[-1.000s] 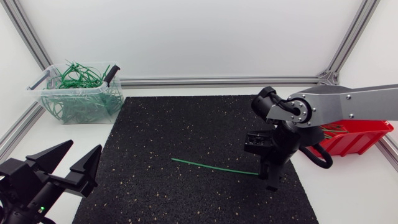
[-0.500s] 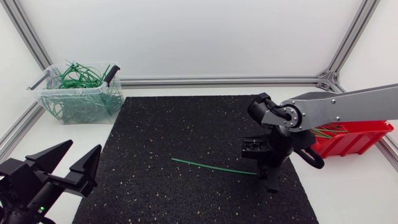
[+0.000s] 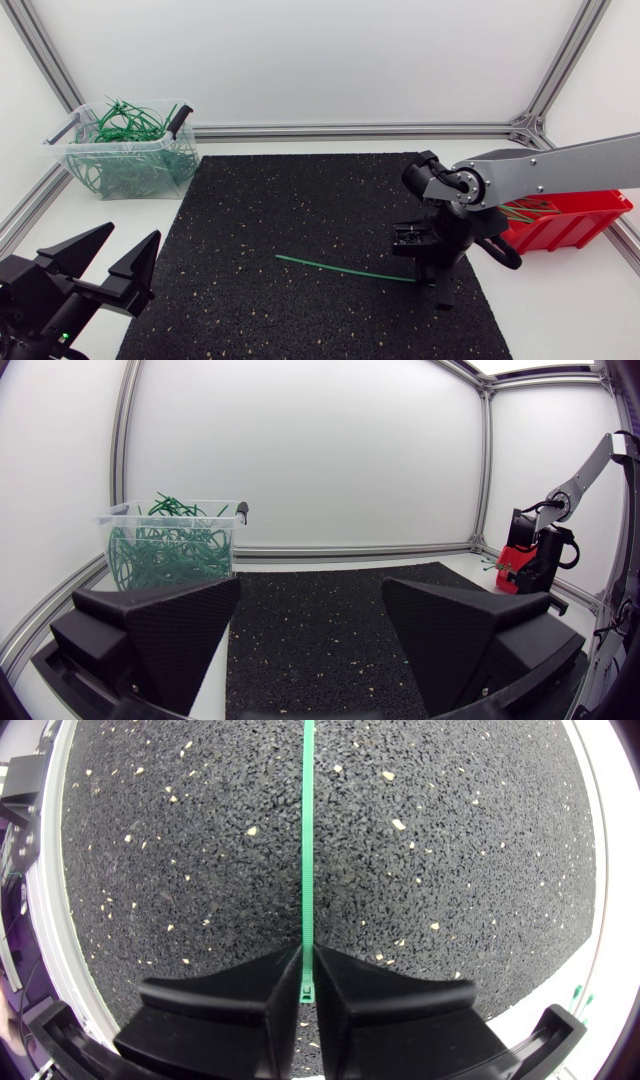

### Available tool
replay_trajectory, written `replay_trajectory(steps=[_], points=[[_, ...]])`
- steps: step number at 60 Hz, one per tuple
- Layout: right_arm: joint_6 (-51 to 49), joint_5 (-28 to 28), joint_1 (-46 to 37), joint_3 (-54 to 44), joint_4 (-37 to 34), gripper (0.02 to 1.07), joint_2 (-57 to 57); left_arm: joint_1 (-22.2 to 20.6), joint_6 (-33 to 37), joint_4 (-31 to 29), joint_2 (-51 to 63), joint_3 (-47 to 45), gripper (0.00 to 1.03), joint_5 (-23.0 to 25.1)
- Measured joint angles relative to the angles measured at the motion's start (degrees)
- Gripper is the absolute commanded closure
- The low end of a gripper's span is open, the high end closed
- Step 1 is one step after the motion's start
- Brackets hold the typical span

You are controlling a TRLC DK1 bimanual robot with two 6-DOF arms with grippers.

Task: Take a green cable tie from the red box, thread the tail through the head to close it, then place it in the transparent bin on the left.

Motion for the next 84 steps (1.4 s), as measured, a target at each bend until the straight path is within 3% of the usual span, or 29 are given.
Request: replay_trajectory(steps=[15,24,29,44,59,71,84], points=[[-2.95,0.85,0.04,-0.02,-1.62,1.02,-2.56,0.00,0.20,-0.74,0.52,0.20,0.05,-0.24],[-3.13,7.26,1.81,0.00,-2.51,1.01,-8.13,0.61,0.20,-3.52,9.33,1.62,0.04,-0.13],[-3.13,12.39,4.87,-0.35,-1.29,1.01,-11.72,1.05,0.17,-5.35,12.81,2.69,0.04,1.88],[-9.35,17.84,10.95,-1.73,-1.55,1.01,-21.22,1.42,-0.07,-6.84,21.49,9.57,0.06,8.94],[-12.87,24.72,16.48,1.01,-2.75,1.01,-23.43,2.64,0.00,-6.32,34.88,16.59,0.07,17.70],[-16.17,28.17,21.99,5.22,-1.92,1.01,-25.66,7.43,0.20,-6.21,42.42,23.41,0.10,30.47],[-21.66,31.08,28.57,5.84,2.03,1.01,-27.63,8.00,0.20,-7.30,46.38,28.15,0.10,40.33]])
